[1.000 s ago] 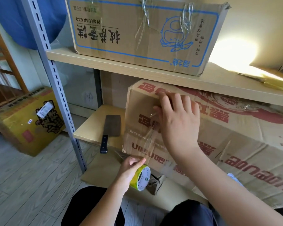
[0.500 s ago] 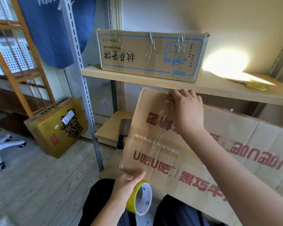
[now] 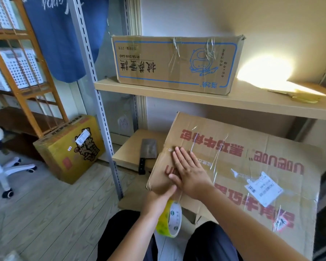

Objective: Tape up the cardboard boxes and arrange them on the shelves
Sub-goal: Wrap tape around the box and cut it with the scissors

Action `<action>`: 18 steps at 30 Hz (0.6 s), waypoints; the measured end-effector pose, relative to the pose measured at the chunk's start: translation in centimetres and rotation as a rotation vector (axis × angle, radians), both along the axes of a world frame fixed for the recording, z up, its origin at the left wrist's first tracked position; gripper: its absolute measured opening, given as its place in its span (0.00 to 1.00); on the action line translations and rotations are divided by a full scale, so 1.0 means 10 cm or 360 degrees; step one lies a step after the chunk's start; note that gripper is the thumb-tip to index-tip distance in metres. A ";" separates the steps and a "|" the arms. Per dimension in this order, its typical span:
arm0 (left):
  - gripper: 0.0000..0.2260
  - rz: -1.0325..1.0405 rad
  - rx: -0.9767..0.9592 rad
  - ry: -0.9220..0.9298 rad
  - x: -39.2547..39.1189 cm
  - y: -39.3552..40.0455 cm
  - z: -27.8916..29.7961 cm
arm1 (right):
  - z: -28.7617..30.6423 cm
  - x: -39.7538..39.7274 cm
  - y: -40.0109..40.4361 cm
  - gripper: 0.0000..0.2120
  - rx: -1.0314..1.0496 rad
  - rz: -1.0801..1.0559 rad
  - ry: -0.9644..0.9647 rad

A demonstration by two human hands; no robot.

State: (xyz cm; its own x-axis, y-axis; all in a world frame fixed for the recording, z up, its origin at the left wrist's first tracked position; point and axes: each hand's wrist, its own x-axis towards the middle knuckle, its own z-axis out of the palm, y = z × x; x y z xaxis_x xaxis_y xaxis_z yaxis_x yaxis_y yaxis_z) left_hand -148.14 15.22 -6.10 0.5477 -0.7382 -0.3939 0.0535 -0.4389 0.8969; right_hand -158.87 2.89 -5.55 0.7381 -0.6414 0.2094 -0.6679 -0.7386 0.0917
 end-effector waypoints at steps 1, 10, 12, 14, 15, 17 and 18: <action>0.26 -0.0014 0.0076 -0.0093 0.02 -0.04 0.03 | 0.03 0.02 -0.07 0.38 0.0032 0.0008 -0.0022; 0.26 -0.0111 0.0043 0.0582 0.06 -0.40 0.32 | 0.19 0.10 -0.63 0.49 0.0200 -0.0042 -0.0046; 0.20 -0.0208 -0.0136 0.0719 0.03 -0.45 0.42 | 0.25 0.12 -0.77 0.44 0.0318 -0.0063 -0.0049; 0.18 -0.0254 -0.0316 0.0567 0.05 -0.41 0.51 | 0.30 0.14 -0.95 0.38 0.0446 -0.0093 -0.0007; 0.17 -0.0318 -0.0334 0.0398 0.09 -0.37 0.49 | 0.32 0.14 -1.04 0.36 0.0504 -0.0103 0.0011; 0.17 -0.0466 -0.0342 0.0155 0.16 -0.27 0.46 | 0.34 0.15 -1.20 0.35 0.0584 -0.0110 0.0039; 0.16 -0.0509 -0.0339 0.0127 0.17 -0.23 0.45 | 0.34 0.15 -1.26 0.35 0.0596 -0.0106 0.0047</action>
